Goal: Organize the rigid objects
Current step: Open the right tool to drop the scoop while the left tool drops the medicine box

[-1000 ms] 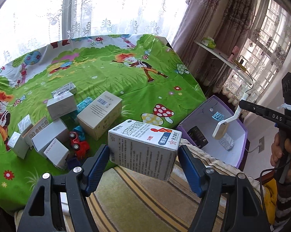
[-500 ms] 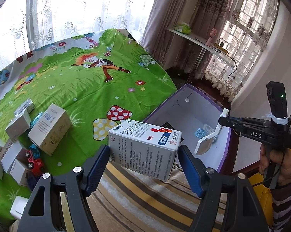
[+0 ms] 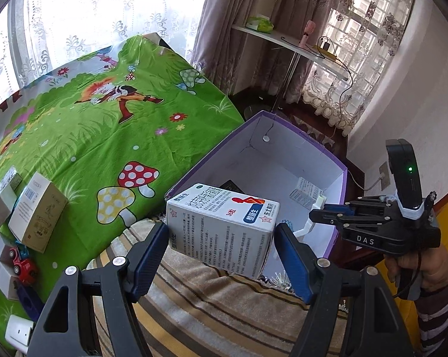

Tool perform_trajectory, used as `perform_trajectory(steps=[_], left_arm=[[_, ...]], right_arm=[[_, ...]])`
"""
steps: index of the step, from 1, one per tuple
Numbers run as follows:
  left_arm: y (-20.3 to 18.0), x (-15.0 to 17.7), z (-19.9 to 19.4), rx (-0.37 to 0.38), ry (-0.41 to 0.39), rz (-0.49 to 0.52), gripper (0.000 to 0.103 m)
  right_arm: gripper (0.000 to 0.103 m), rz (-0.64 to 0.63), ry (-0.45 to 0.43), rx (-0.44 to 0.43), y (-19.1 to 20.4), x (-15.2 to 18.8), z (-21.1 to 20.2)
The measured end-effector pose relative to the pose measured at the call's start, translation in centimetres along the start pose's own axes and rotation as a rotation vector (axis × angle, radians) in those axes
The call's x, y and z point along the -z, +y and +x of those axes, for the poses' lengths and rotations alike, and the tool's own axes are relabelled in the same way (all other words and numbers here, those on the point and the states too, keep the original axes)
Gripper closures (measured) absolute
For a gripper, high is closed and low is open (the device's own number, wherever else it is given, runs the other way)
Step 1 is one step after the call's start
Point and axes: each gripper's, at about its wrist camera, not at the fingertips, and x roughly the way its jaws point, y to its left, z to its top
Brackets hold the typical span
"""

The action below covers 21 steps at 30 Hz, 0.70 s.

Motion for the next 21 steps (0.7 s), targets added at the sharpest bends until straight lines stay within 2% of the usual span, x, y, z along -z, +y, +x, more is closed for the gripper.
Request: perform_trajectory(steps=[4,6,8,9,17,21], left_arm=[[-1.1,-0.6,0.7,0.004,0.007,0.017,0.029],[-1.6,-0.8,1.1,0.008,0.011,0.022,0.029],[-1.9,-0.9,1.4,0.012,0.014,0.027,0.029],[-2.0,-1.0,1.5,0.012,0.016,0.029,0.029],[-2.7,-1.3,2.2,0.021,0.027,0.052,0.026],[-2.3,-1.1,2.2,0.031,0.032,0.030,0.025]], right_arm=[[0.083,0.004,0.015,-0.018,-0.1,0.2,0.2],[0.071,0.003,0.013,-0.018,-0.1,0.2,0.2],[0.053,0.004,0.003,-0.017,-0.1,0.2,0.0],[0.051,0.006,-0.002,-0.018,-0.2,0.2,-0.1],[0.049,-0.001,-0.007,-0.015,0.2,0.0,0.0],[0.049,-0.021,-0.015,-0.002,0.6,-0.1,-0.2]])
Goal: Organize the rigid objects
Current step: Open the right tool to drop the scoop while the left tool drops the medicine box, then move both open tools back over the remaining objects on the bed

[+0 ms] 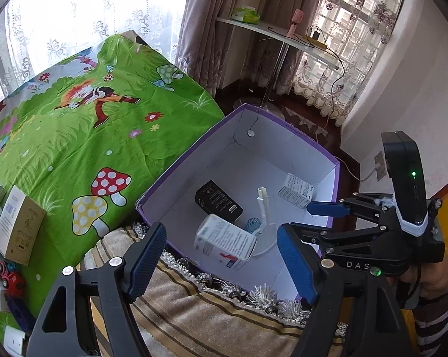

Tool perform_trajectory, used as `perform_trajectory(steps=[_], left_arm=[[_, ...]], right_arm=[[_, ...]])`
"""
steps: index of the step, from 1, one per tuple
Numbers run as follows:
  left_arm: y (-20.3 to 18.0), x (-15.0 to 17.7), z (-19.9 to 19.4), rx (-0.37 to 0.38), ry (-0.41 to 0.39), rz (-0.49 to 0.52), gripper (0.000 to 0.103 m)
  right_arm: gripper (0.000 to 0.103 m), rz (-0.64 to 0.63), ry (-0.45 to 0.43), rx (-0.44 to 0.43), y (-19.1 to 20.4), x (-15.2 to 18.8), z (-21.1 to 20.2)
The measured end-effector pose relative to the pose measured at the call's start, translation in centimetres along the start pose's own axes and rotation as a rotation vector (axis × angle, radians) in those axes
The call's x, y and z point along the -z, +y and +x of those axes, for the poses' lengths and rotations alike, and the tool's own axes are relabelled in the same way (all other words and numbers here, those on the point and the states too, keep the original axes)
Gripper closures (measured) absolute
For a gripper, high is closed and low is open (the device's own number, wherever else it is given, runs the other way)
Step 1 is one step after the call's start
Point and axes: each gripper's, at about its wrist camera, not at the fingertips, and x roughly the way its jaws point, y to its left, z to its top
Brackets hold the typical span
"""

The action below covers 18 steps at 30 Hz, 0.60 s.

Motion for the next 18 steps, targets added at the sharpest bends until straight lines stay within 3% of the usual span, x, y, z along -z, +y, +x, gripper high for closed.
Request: perform_trajectory(steps=[5,11,18], left_arm=[[1.1,0.3,-0.3,0.020,-0.009,-0.051,0.025],[1.7,0.9,-0.8,0.030,-0.019,-0.090,0.025],[3.2,2.0,-2.1,0.018,-0.048,-0.160,0.025]], right_arm=[[0.048,0.007,-0.020,0.002,0.0,-0.3,-0.3],[0.036,-0.009,-0.039,0.001,0.7,-0.7,-0.8],[0.034,-0.029,-0.043,-0.025,2.2,-1.1,-0.9]])
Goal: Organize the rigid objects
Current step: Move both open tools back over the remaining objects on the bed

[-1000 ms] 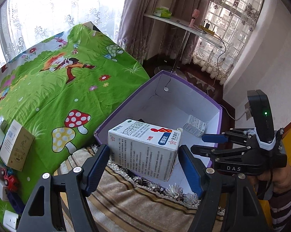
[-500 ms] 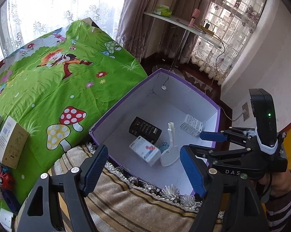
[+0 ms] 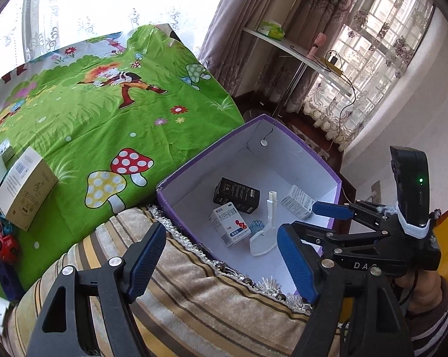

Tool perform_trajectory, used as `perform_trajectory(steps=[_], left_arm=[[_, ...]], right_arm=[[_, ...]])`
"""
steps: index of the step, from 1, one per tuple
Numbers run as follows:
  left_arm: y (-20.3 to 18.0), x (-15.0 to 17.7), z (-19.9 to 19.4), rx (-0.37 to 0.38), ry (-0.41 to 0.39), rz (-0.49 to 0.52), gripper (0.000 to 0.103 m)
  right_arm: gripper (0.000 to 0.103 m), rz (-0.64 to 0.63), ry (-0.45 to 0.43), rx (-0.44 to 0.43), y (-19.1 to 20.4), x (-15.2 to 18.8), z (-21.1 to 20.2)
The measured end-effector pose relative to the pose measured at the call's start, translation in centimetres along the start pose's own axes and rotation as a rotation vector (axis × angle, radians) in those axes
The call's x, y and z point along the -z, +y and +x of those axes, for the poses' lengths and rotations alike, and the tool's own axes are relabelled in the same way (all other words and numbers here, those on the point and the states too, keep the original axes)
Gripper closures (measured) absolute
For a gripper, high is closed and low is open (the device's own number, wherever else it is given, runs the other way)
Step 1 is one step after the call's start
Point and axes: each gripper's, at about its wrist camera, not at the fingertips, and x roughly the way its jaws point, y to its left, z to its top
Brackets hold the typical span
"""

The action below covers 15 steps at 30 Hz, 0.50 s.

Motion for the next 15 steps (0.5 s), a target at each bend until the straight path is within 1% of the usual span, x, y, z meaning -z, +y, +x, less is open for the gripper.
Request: perform_trajectory(steps=[6,15], left_arm=[[1.9,0.7,-1.2,-0.016,-0.027,-0.075,0.025],[4.2,2.2,-3.0,-0.018,-0.048,-0.155,0.025]], right_arm=[[0.034,-0.028,0.000,-0.018,1.6,-0.4,0.0],[0.030,-0.063,0.008,-0.042,3.6,-0.8,0.2]])
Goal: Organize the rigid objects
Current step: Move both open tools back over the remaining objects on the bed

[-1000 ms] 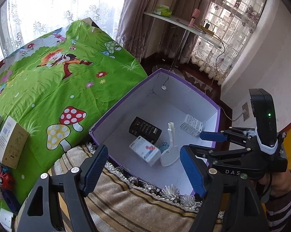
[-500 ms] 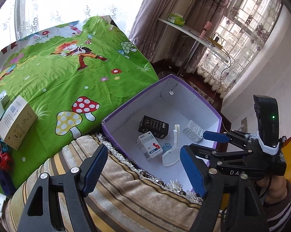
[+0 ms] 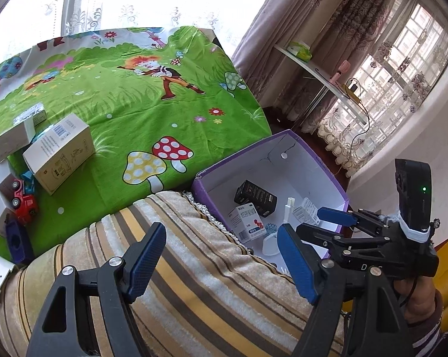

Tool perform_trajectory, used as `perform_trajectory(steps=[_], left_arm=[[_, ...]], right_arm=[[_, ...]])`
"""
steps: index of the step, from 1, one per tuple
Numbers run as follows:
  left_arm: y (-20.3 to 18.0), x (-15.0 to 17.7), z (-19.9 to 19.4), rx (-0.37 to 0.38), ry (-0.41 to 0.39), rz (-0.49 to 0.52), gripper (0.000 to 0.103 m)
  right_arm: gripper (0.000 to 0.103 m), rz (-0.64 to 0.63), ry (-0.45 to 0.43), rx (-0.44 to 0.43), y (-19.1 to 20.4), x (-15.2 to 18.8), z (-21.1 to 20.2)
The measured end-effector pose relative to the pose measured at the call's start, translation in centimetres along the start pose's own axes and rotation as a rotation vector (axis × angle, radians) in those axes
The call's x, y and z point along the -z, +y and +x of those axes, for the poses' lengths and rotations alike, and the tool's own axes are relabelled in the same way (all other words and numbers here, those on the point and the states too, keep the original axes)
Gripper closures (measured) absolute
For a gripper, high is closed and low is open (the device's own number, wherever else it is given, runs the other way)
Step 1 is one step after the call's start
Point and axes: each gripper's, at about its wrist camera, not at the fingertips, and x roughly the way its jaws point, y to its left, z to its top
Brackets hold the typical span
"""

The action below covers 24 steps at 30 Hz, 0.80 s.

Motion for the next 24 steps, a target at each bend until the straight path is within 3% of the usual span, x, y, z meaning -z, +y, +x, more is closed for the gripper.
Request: perform_trajectory(steps=[11,20,24], left_arm=[[5.9,2.1,-3.9,-0.042,-0.044,-0.142,0.025],[12.6,5.4,-8.7,-0.173,-0.104,-0.269,0.025],[15.4,6.8,-10.0,-0.230,-0.093,-0.294,0.022]], right_arm=[[0.029,-0.039,0.007,-0.031,2.4,-0.9,0.5],[0.026,-0.091,0.016,-0.065,4.9,-1.7,1.4],[0.026,-0.110,0.023,-0.074,5.8,-2.0,1.9]])
